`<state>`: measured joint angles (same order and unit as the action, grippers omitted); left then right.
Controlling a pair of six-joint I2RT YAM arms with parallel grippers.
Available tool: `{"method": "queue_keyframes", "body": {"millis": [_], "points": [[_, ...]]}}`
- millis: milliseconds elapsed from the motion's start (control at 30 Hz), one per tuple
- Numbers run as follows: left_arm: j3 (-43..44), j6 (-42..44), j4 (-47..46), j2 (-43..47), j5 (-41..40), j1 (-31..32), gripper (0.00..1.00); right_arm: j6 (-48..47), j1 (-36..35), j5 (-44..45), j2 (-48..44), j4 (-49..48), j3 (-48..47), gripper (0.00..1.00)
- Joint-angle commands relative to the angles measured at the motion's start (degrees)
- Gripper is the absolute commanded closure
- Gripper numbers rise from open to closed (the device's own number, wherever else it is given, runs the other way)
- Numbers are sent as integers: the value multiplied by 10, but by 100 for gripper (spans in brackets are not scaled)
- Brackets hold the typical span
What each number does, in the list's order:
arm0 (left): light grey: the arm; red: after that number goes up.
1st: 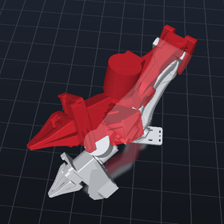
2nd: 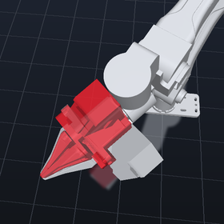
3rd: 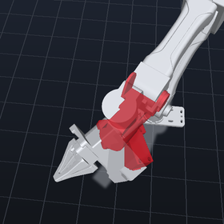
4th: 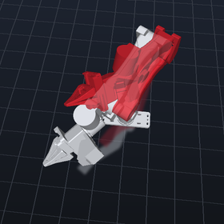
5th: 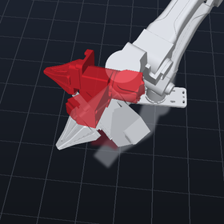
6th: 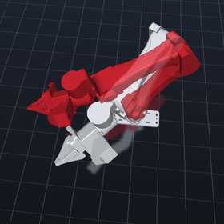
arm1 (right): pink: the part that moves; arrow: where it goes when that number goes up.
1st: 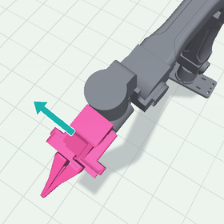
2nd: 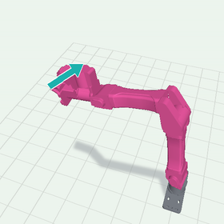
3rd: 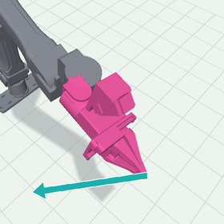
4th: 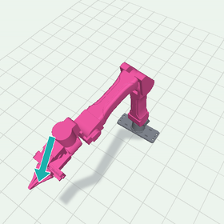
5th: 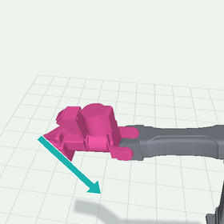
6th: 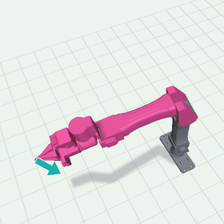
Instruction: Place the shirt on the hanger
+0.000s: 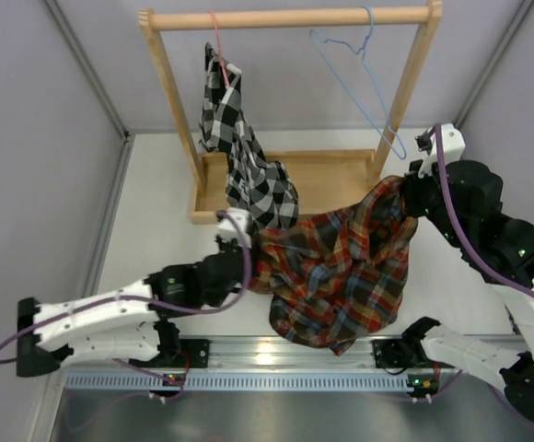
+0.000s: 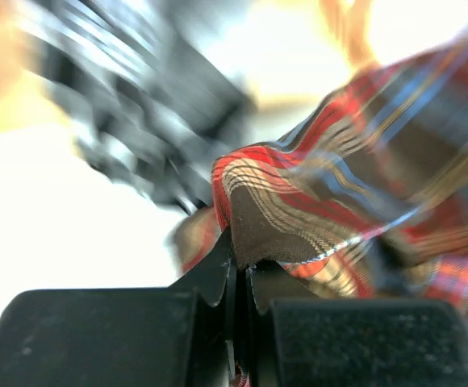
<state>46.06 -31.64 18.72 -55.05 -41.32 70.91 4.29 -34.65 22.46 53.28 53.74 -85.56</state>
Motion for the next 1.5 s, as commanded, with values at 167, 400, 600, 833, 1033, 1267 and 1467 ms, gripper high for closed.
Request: {"method": "queue_keyframes", "body": {"millis": [167,400,600,833,1033,1267,1467], "points": [[43,-68,177,248,-147,0,100,46,31,21,10,-77,-37,100],[-88,-378,327,350,-235,0,100,65,108,30,-8,-86,7,100],[-116,-515,411,269,-232,0,100,64,154,-51,-4,-88,35,100],[-35,-240,273,158,-119,0,60,18,154,-286,9,-61,26,100],[97,-261,395,137,-174,-6,2,5,154,-329,19,-34,85,100],[136,-11,255,44,104,-8,9,58,153,-249,59,-50,108,100],[79,24,180,-44,152,-7,15,57,162,-237,52,-50,85,100]]}}
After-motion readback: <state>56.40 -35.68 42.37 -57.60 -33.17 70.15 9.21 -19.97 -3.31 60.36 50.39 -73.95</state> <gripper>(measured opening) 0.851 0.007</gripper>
